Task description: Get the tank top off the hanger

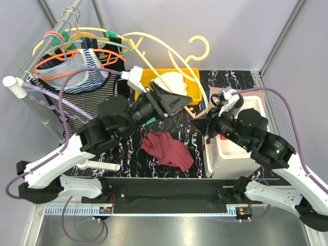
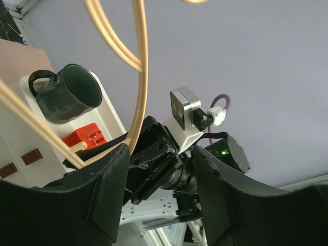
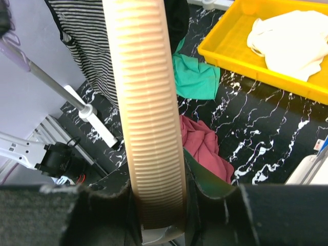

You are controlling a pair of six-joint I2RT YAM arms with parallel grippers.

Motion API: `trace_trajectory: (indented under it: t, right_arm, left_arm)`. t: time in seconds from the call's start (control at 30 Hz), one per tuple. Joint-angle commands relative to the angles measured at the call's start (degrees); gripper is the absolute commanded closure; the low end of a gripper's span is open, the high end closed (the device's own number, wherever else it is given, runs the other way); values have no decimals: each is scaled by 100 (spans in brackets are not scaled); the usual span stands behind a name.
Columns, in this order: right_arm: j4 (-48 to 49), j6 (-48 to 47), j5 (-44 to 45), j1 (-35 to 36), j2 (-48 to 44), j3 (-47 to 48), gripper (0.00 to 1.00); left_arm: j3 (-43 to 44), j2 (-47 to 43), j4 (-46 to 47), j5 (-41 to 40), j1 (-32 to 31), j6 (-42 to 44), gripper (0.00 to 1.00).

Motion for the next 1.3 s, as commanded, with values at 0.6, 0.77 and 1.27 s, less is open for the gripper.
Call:
trace_trajectory:
  t: [0.6, 0.77, 1.27]
  right_arm:
    - [-82, 20, -910, -29, -316, -72, 100]
    - [-196, -77, -744, -29, -263, 34, 100]
    - [-662, 99, 716, -20, -369, 218, 16]
  left_arm:
    - [1648, 1745, -77, -1565, -657, 1356, 72]
    - [1701, 1807, -121, -1573, -657, 1418, 96]
    - [867, 1043, 10, -3656, -665, 12, 100]
